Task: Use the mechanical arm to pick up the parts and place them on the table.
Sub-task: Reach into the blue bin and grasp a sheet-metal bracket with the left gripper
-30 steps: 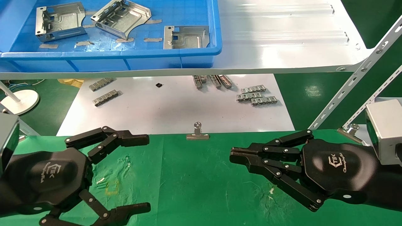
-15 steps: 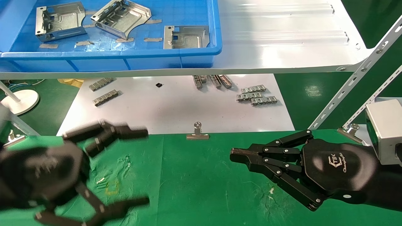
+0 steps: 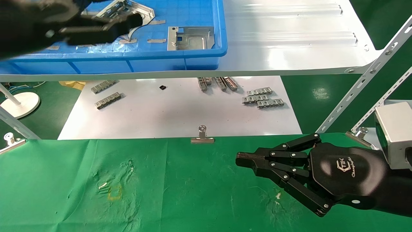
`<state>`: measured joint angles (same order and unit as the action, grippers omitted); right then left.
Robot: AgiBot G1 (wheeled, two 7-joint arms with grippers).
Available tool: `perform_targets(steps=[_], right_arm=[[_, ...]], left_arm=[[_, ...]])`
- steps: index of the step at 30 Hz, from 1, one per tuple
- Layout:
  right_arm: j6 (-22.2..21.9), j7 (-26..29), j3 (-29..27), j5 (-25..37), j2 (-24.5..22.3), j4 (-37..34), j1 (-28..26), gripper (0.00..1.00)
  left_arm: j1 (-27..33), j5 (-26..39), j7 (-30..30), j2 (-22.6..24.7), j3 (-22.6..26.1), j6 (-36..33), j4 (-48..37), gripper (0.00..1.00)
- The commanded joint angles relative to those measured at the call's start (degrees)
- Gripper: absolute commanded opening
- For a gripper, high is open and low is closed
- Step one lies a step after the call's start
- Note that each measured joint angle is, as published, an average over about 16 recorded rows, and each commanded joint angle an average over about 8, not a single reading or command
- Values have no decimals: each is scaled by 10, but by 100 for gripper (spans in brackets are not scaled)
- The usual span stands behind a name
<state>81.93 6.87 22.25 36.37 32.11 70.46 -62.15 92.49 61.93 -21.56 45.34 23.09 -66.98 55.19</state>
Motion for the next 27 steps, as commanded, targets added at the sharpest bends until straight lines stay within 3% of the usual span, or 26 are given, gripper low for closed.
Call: perform_targets(steps=[1, 8, 9, 16, 17, 20, 24, 27], right_arm=[[0, 0, 0, 0, 0, 0, 0, 0], [0, 0, 0, 0, 0, 0, 0, 0], [0, 0, 0, 0, 0, 0, 0, 0], [0, 0, 0, 0, 0, 0, 0, 0], [0, 0, 0, 0, 0, 0, 0, 0], [0, 0, 0, 0, 0, 0, 0, 2], [0, 0, 0, 0, 0, 0, 0, 20], [0, 0, 0, 0, 0, 0, 0, 55]], left_arm=[[51, 48, -10, 28, 24, 20, -41, 100], [189, 172, -10, 127, 92, 69, -247, 99], [202, 185, -5, 138, 99, 78, -272, 93], [251, 230, 31, 186, 122, 116, -399, 7], [255, 231, 35, 189, 123, 118, -411, 1], [264, 234, 46, 196, 124, 124, -441, 0], [274, 241, 55, 202, 128, 130, -470, 0], [280, 245, 59, 206, 131, 133, -486, 0]])
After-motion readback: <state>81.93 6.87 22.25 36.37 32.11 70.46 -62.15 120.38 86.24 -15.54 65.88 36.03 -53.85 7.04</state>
